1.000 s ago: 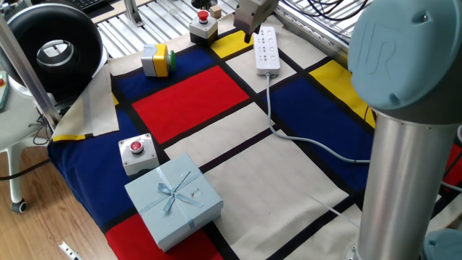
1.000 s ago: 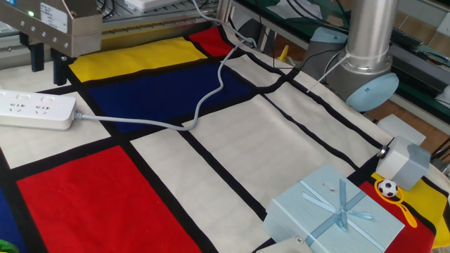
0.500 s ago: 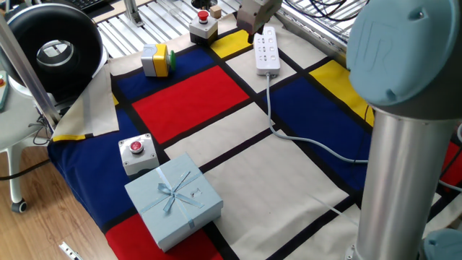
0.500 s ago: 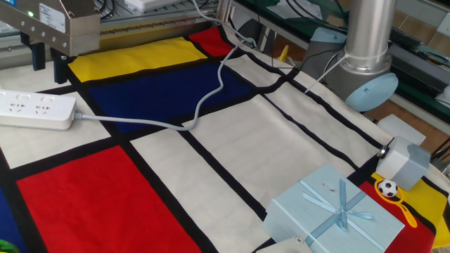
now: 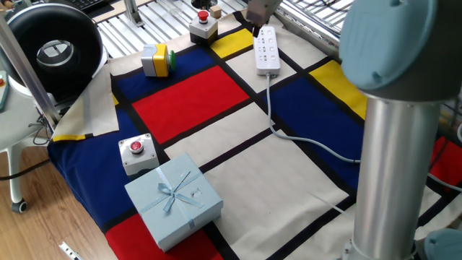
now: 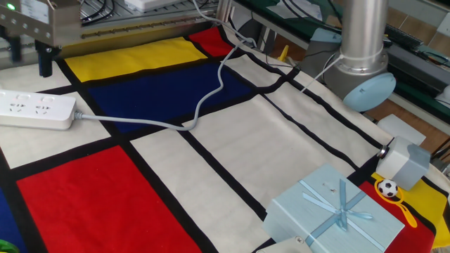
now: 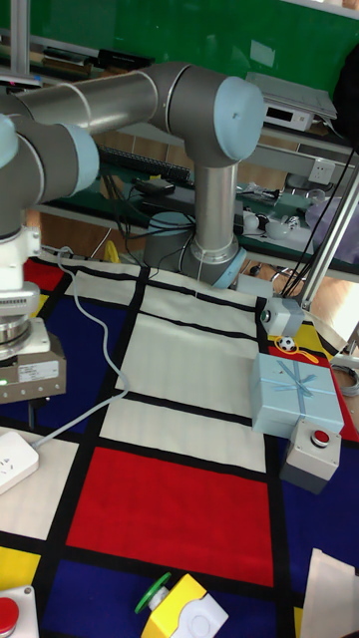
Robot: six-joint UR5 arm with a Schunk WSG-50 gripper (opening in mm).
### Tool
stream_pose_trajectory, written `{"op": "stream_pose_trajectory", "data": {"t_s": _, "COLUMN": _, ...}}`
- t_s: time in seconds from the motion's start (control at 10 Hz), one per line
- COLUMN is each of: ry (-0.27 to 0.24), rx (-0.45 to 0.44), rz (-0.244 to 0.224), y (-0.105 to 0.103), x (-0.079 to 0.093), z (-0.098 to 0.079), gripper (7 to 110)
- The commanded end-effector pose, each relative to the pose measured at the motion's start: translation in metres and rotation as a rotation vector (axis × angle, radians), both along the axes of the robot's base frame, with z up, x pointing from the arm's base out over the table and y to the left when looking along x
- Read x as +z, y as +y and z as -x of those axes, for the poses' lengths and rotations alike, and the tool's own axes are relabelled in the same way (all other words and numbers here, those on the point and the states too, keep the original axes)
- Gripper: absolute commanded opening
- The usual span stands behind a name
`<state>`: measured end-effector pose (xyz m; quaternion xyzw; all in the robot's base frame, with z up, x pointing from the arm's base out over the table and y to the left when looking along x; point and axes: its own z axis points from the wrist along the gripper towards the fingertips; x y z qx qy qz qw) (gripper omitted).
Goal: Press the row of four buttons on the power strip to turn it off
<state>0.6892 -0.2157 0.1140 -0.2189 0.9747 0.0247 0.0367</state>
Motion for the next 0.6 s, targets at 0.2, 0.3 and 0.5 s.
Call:
{"op": "stream_pose_trajectory", "data": {"t_s": 0.2, "ry": -0.018, "rx": 0.083, "rz": 0.003, "y": -0.028, "x": -0.012, "z": -0.015, "gripper": 66}}
{"op": "stream_pose_trajectory", "data": {"t_s": 0.3, "ry": -0.028, "rx": 0.086, "rz": -0.01, "y": -0.027, "x": -0.02, "z": -0.016, "gripper": 66}}
{"op": "stream_pose_trajectory", "data": {"t_s": 0.5, "ry": -0.038, "rx": 0.075, "rz": -0.003, "y": -0.029, "x": -0.024, "z": -0.019, "gripper": 66}}
